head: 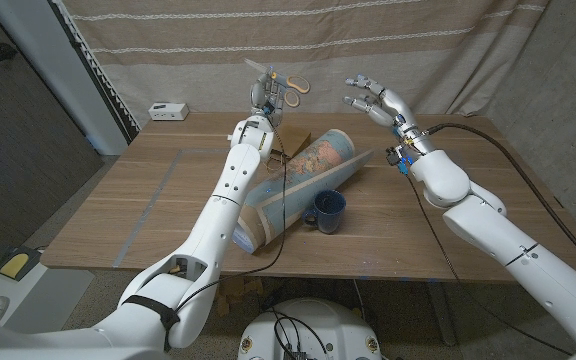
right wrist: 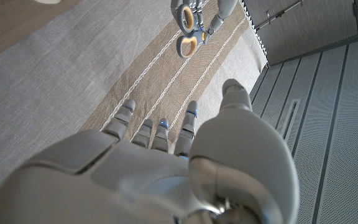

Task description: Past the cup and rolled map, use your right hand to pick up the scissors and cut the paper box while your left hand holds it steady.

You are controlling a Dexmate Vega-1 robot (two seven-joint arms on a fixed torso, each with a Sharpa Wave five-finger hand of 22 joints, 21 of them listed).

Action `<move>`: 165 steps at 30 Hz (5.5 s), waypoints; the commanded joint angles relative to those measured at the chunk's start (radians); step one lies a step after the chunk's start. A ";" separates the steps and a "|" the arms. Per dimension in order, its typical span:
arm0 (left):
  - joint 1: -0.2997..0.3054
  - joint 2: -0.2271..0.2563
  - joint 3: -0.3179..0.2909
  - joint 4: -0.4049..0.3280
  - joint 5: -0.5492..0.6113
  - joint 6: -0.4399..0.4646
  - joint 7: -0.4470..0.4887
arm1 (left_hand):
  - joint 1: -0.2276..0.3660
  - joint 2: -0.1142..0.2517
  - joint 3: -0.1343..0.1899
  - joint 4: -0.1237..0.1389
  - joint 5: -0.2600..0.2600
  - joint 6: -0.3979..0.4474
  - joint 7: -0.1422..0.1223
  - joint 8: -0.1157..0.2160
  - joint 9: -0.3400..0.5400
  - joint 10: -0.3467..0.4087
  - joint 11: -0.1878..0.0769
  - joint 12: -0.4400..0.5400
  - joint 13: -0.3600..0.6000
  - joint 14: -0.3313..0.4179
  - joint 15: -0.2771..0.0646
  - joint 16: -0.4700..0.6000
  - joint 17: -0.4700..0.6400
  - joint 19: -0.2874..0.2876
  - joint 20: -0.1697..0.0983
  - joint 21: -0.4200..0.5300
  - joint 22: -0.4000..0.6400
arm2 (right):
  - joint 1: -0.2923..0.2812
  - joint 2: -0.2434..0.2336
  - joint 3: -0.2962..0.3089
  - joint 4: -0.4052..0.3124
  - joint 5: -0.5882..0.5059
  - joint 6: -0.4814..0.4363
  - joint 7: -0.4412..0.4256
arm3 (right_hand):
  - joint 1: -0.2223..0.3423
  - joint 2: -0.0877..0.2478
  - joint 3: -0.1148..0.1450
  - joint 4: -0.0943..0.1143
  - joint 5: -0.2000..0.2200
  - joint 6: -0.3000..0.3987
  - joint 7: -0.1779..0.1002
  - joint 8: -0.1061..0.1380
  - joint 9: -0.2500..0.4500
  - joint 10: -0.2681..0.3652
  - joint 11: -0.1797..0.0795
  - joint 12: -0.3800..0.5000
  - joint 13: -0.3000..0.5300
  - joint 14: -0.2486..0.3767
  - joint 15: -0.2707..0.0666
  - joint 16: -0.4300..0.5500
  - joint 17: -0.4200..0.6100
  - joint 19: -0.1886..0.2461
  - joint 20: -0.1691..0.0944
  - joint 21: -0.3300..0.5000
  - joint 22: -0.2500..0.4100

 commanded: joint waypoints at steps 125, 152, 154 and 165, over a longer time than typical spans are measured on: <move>-0.016 0.024 0.064 -0.047 -0.087 0.146 -0.015 | -0.004 0.011 0.056 0.036 0.006 0.021 0.003 0.013 0.003 0.006 -0.001 0.001 0.005 0.092 -0.082 0.008 0.011 -0.010 -0.103 0.019 0.002 | 0.072 0.072 -0.143 -0.078 -0.393 -0.361 -0.170 | 0.112 0.013 0.029 0.009 0.013 -0.004 0.051 -0.006 0.040 -0.070 0.093 -0.014 0.003 -0.088 0.048 0.000 0.003 -0.032 0.006 0.001 0.004; -0.023 0.006 0.077 -0.023 -0.075 0.144 -0.036 | -0.003 0.010 0.060 0.035 0.005 0.020 0.002 0.018 0.009 0.006 0.001 0.001 0.003 0.091 -0.083 0.009 0.012 -0.013 -0.101 0.020 0.001 | 0.115 0.104 -0.192 -0.069 -0.433 -0.471 -0.206 | 0.091 0.027 0.032 0.040 -0.001 -0.012 0.081 -0.016 0.040 -0.080 0.120 -0.012 0.003 -0.093 0.061 0.003 0.005 -0.047 0.018 0.002 0.006; -0.024 0.005 0.077 -0.022 -0.076 0.146 -0.037 | -0.004 0.010 0.060 0.035 0.005 0.020 0.002 0.019 0.010 0.005 0.002 0.001 0.004 0.091 -0.083 0.010 0.012 -0.013 -0.100 0.021 0.001 | 0.118 0.106 -0.196 -0.070 -0.435 -0.481 -0.206 | 0.086 0.028 0.031 0.045 -0.003 -0.011 0.090 -0.016 0.039 -0.078 0.121 -0.010 0.003 -0.090 0.062 0.004 0.005 -0.047 0.018 0.002 0.006; -0.019 0.003 0.077 -0.020 -0.072 0.143 -0.055 | -0.004 0.008 0.060 0.035 0.004 0.018 0.002 0.021 0.013 0.006 -0.001 0.001 0.004 0.092 -0.083 0.010 0.013 -0.014 -0.101 0.023 0.002 | 0.121 0.112 -0.202 -0.071 -0.447 -0.514 -0.226 | 0.072 0.029 0.031 0.059 -0.012 -0.001 0.126 -0.018 0.036 -0.059 0.123 -0.002 0.003 -0.076 0.070 0.009 0.006 -0.033 0.024 0.009 0.006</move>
